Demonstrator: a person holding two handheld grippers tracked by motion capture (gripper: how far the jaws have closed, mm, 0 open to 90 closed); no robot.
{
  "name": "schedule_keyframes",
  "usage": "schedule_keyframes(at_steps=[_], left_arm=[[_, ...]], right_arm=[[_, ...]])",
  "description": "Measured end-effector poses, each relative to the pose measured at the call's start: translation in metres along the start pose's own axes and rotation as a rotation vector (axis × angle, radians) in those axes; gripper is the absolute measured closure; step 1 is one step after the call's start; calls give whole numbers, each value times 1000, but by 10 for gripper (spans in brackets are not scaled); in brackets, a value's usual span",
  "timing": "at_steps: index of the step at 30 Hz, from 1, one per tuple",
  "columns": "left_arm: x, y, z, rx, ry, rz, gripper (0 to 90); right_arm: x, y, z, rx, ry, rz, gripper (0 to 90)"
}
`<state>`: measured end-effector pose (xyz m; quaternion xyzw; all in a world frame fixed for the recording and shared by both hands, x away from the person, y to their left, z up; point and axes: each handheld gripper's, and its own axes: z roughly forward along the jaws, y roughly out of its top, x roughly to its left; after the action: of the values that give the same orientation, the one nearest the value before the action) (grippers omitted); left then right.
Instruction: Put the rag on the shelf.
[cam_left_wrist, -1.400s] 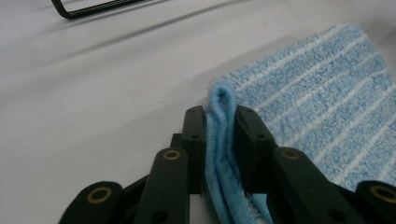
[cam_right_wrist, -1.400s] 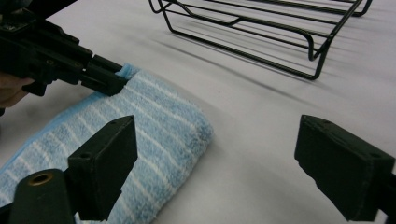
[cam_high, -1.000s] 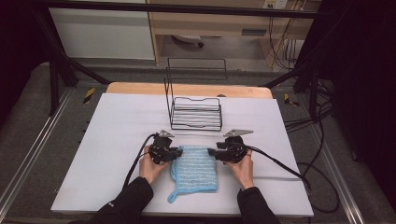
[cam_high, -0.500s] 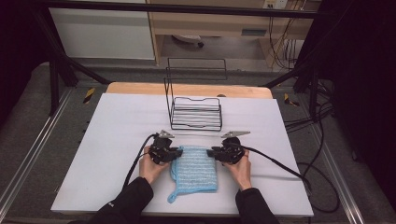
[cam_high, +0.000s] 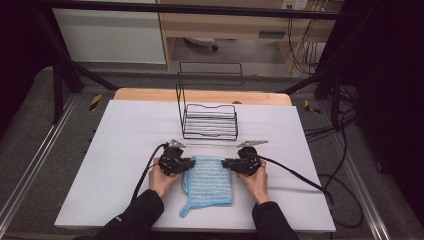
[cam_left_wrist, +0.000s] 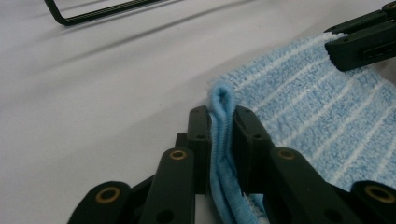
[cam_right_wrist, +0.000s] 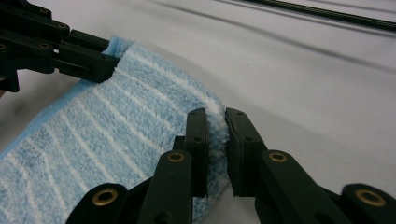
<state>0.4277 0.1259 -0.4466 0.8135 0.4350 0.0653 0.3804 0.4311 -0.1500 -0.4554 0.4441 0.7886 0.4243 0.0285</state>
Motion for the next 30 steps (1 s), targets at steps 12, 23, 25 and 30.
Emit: schedule_keyframes(at_steps=[12,23,25,30], left_arm=[[-2,2,-11,-37,-9,5,786],[-8,6,-26,-95,-4,36,785],[-9,8,-28,-105,-5,41,785],[-11,10,-35,-130,-1,49,784]], right_arm=[[5,3,-12,-48,4,2,807],[12,7,-22,-93,7,-11,806],[13,7,-24,-104,10,-13,806],[17,11,-32,-128,5,-25,806]])
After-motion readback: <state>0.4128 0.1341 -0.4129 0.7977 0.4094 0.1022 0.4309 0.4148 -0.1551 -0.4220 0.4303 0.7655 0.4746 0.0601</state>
